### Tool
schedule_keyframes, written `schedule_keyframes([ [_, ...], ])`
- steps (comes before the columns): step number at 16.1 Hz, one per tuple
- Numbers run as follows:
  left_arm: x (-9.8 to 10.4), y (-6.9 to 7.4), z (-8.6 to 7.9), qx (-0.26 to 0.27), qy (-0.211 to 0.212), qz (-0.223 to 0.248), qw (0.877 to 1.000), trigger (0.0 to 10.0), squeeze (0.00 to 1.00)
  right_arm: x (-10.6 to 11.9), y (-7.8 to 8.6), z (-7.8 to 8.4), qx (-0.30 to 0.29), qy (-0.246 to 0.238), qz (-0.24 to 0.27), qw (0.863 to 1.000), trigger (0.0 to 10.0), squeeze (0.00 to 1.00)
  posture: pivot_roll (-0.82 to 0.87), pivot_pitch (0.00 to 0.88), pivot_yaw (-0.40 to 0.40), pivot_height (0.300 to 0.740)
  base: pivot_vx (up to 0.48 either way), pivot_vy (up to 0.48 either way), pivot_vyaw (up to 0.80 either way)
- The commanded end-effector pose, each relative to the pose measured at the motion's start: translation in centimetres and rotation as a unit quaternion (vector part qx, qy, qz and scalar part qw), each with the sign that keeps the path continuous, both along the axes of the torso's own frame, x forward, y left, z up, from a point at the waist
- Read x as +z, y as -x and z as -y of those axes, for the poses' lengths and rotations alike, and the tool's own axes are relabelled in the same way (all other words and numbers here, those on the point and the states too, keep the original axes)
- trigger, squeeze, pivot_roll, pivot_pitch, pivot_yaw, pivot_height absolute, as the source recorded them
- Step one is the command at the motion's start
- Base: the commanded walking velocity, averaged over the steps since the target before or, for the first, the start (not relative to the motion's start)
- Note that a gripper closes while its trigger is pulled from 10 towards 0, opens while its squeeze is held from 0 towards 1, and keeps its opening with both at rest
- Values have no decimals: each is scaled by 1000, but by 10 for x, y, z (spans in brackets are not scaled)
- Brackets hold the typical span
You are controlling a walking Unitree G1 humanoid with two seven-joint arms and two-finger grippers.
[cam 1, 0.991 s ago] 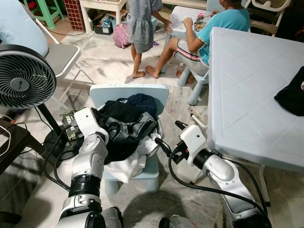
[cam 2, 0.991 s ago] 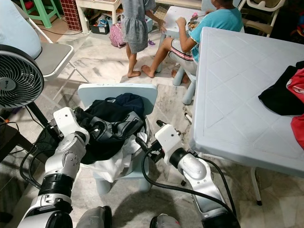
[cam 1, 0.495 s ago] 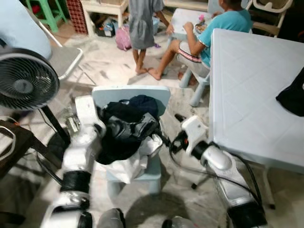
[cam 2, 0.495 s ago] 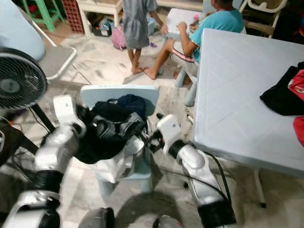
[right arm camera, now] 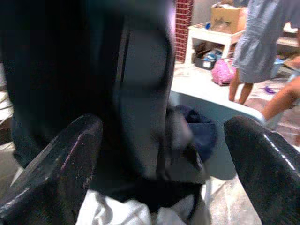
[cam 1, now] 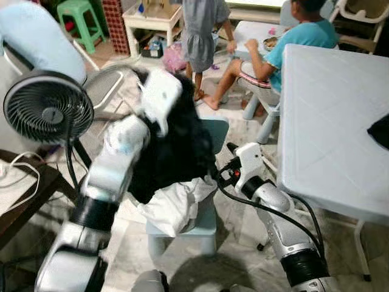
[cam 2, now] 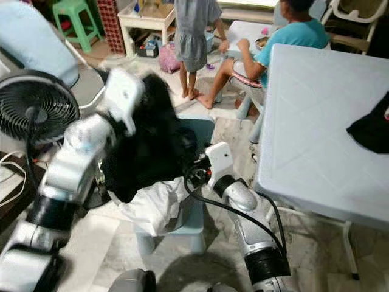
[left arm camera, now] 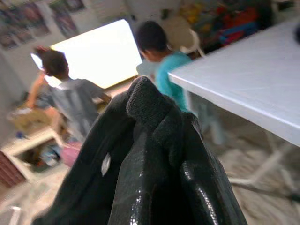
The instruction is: Hang hanger
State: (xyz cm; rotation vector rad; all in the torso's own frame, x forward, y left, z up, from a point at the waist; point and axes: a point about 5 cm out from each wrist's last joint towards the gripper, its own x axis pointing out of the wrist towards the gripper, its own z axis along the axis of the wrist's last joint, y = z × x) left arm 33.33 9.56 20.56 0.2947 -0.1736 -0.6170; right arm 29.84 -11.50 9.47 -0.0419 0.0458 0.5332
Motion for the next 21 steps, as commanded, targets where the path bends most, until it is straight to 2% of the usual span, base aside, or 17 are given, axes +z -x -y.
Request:
schedule_keyframes([
  [1, -24, 5, -18, 32, 3, -43, 999, 0, 0, 1, -3, 7, -26, -11, 0, 1000, 10000, 0, 54, 0, 41, 740, 0, 0, 0],
  [2, -48, 12, -32, 70, 10, -76, 995, 0, 0, -1, -5, 14, -50, -19, -5, 999, 10000, 0, 56, 0, 37, 740, 0, 0, 0],
  [4, -88, 34, -54, 131, 6, -113, 985, 0, 0, -10, -5, 33, -97, -18, -30, 995, 10000, 0, 51, 0, 36, 740, 0, 0, 0],
  [5, -94, 39, -58, 144, 8, -120, 982, 0, 0, -12, -4, 37, -98, -12, -36, 994, 10000, 0, 51, 0, 36, 740, 0, 0, 0],
  [6, -114, 53, -66, 184, 20, -151, 971, 1294, 0, -20, 2, 45, -89, 15, -46, 995, 10000, 0, 25, 0, 46, 740, 0, 0, 0],
  [7, -125, 64, -68, 219, 25, -167, 961, 3922, 0, -22, 6, 52, -85, 38, -41, 995, 10000, 0, 20, 0, 41, 740, 0, 0, 0],
  [8, -126, 71, -67, 237, 35, -169, 956, 9412, 0, -19, 7, 59, -103, 37, -33, 993, 10000, 0, 30, 0, 25, 740, 0, 0, 0],
  [9, -126, 74, -67, 249, 35, -162, 954, 10000, 0, -17, 6, 64, -126, 27, -30, 991, 10000, 0, 40, 0, 14, 740, 0, 0, 0],
  [10, -125, 78, -67, 269, 48, -154, 950, 10000, 0, -15, 6, 71, -169, 12, -24, 985, 10000, 0, 56, 0, -8, 740, 0, 0, 0],
  [11, -123, 79, -68, 282, 61, -147, 946, 10000, 0, -16, 7, 77, -226, -23, -28, 973, 10000, 0, 65, 0, -17, 740, 0, 0, 0],
  [12, -121, 78, -69, 279, 49, -133, 950, 10000, 0, -14, 8, 77, -250, -33, -20, 968, 10000, 0, 63, 0, -14, 740, 0, 0, 0],
  [13, -115, 74, -70, 275, 48, -117, 953, 10000, 0, -11, 8, 70, -252, -51, -12, 966, 10000, 0, 39, 0, 16, 740, 0, 0, 0],
  [15, -105, 64, -68, 270, 44, -102, 957, 10000, 0, -2, 5, 61, -237, -43, 12, 970, 10000, 0, 26, 0, 36, 740, 0, 0, -400],
  [16, -98, 57, -68, 278, 48, -91, 955, 10000, 0, 3, 4, 62, -240, -48, 21, 969, 10000, 0, 12, 0, 49, 740, 0, 0, -800],
  [18, -90, 57, -68, 299, 68, -82, 948, 10000, 0, 6, 7, 67, -250, -43, 27, 967, 10000, 0, 3, 0, 40, 740, 0, 0, -800],
  [19, -92, 60, -66, 301, 73, -88, 947, 10000, 0, 4, 10, 69, -260, -44, 21, 964, 10000, 0, 2, 0, 33, 740, 0, 0, -800],
  [21, -97, 66, -58, 280, 60, -95, 954, 10000, 0, 3, 15, 70, -272, -45, 18, 961, 10000, 0, 16, 0, -4, 740, 0, 0, -800],
])
